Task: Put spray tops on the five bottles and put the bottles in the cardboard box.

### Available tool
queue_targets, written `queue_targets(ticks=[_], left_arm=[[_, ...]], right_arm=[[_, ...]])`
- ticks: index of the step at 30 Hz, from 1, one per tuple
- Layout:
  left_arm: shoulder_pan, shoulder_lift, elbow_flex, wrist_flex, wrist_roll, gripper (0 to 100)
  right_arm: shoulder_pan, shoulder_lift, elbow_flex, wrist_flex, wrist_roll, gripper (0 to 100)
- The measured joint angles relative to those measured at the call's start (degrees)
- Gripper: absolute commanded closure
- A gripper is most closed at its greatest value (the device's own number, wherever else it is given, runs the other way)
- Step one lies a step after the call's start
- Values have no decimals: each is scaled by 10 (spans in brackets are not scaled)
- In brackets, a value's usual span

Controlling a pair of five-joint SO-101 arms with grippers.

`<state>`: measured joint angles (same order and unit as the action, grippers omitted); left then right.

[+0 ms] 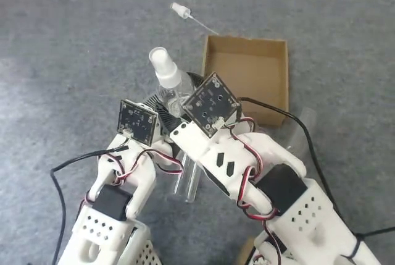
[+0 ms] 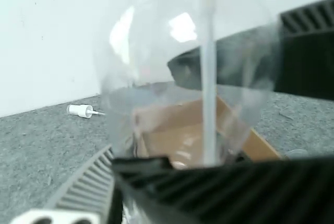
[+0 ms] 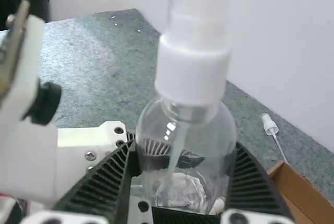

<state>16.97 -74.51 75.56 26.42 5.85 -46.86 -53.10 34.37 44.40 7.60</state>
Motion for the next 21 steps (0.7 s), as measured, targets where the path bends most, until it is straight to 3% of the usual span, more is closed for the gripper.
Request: queue_targets(ticks=[21], left_arm=[[18, 7, 3, 10, 1, 990]], right_arm=[[0, -40, -2, -29, -19, 768]])
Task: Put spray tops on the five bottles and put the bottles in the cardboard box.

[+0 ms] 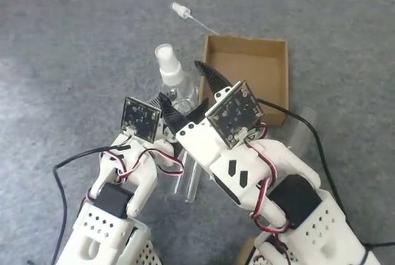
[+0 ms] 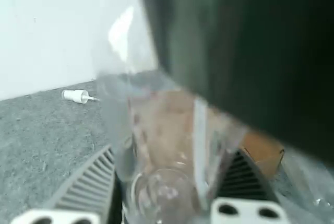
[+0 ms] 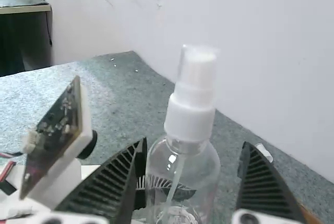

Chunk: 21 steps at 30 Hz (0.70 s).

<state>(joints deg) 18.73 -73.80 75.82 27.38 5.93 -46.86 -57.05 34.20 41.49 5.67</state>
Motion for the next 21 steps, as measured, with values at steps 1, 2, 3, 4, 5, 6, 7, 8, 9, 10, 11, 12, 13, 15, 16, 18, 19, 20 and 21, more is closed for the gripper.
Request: queue_targets(ticks=[1, 2, 3, 4, 5, 6, 7, 8, 9, 10, 11, 12, 13, 15, 16, 18, 19, 20, 21], left_arm=[[0, 0, 0, 0, 0, 990], [0, 0, 0, 0, 0, 990], [0, 0, 0, 0, 0, 990], [0, 0, 0, 0, 0, 990], [0, 0, 0, 0, 0, 990], [0, 0, 0, 0, 0, 990], [0, 0, 0, 0, 0, 990], [0, 0, 0, 0, 0, 990], [-1, 0, 0, 1, 2, 990], [-1, 0, 0, 1, 2, 990], [-1, 1, 0, 1, 2, 990], [-1, 1, 0, 1, 2, 990], [-1, 1, 0, 1, 2, 990], [-1, 1, 0, 2, 2, 990], [-1, 1, 0, 2, 2, 990], [-1, 1, 0, 2, 2, 990], [-1, 1, 0, 2, 1, 990], [-1, 1, 0, 2, 0, 990], [-1, 1, 0, 2, 0, 990]], right_arm=[[1, 0, 0, 0, 0, 768], [2, 0, 2, 0, 0, 768], [2, -1, 8, -3, -1, 768], [0, -1, 15, -6, -1, 768], [0, 1, 19, -11, -2, 768], [0, 2, 22, -17, -2, 768], [0, 6, 22, -22, -2, 768], [0, 11, 22, -29, -2, 768], [0, 19, 22, -34, -2, 768], [0, 26, 23, -39, -2, 768], [0, 33, 23, -43, -2, 768], [0, 37, 23, -47, -2, 768], [0, 40, 23, -48, -2, 768], [0, 44, 23, -49, -2, 768], [0, 45, 23, -49, -2, 768], [4, 47, 23, -50, -2, 768], [7, 47, 23, -50, -2, 772], [10, 47, 23, -50, -2, 790], [11, 47, 23, -50, -2, 820]])
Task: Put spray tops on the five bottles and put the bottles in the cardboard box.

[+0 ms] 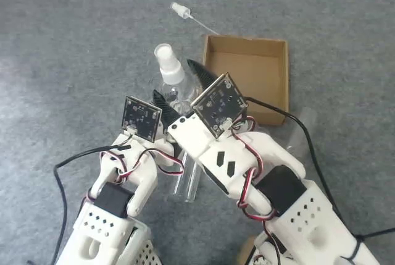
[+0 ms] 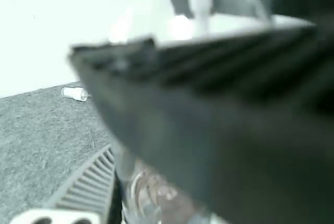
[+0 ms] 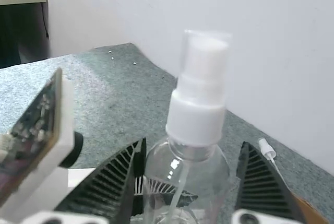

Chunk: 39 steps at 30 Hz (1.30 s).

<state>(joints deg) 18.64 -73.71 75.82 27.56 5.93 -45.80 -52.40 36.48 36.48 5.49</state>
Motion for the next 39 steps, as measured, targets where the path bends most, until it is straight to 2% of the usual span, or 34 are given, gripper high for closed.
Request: queue_targets(ticks=[3, 5, 11, 23, 25, 28, 30, 35, 39], left_arm=[[1, 0, 0, 0, 0, 990], [1, 0, 0, 0, 0, 990], [3, 1, 1, 1, 0, 990], [3, 2, 2, 1, 0, 990], [3, 2, 2, 1, 0, 990], [2, 2, 2, 1, 0, 989], [0, 1, 2, 1, 2, 989], [0, 1, 2, 1, 2, 987], [2, 1, 2, 1, 2, 987]], right_arm=[[0, 0, 0, 0, 0, 922], [3, 0, -1, -1, 1, 941], [9, -11, 30, -11, 1, 802], [6, -10, 43, -11, -2, 805], [6, -10, 47, -11, -2, 860], [6, -10, 48, -28, -2, 998], [10, -10, 53, -39, -2, 969], [17, -10, 53, -43, -3, 992], [49, -8, 48, -41, -3, 993]])
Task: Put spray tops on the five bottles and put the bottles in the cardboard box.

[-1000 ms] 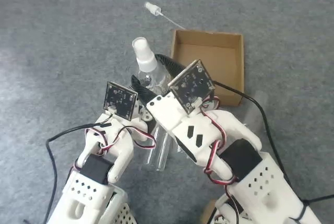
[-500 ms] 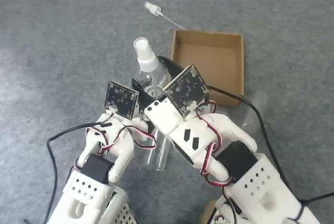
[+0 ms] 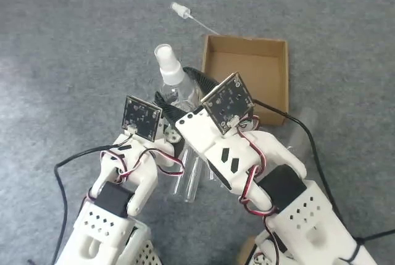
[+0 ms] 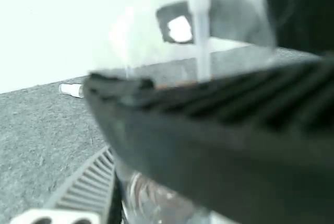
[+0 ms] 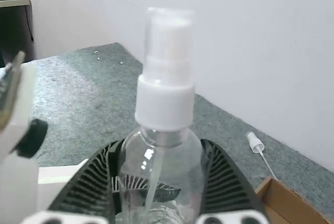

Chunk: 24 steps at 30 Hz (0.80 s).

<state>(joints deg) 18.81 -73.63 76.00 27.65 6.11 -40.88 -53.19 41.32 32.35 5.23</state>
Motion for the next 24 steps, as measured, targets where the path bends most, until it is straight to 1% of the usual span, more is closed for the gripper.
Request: queue_targets(ticks=[6, 12, 17, 21, 22, 24], left_arm=[[1, 0, -2, -4, 1, 987], [-4, 1, -2, -2, 4, 987], [-6, 2, 4, -2, 5, 987], [-11, 3, 4, -1, 6, 987], [-11, 3, 4, -1, 6, 981], [-11, 3, 4, -1, 6, 936]], right_arm=[[53, 43, -45, 1, -1, 993], [87, 142, -111, 2, -1, 993], [95, 210, -142, -6, -1, 993], [96, 227, -143, -12, -1, 993], [98, 229, -143, -15, -1, 993], [101, 229, -143, -16, -2, 993]])
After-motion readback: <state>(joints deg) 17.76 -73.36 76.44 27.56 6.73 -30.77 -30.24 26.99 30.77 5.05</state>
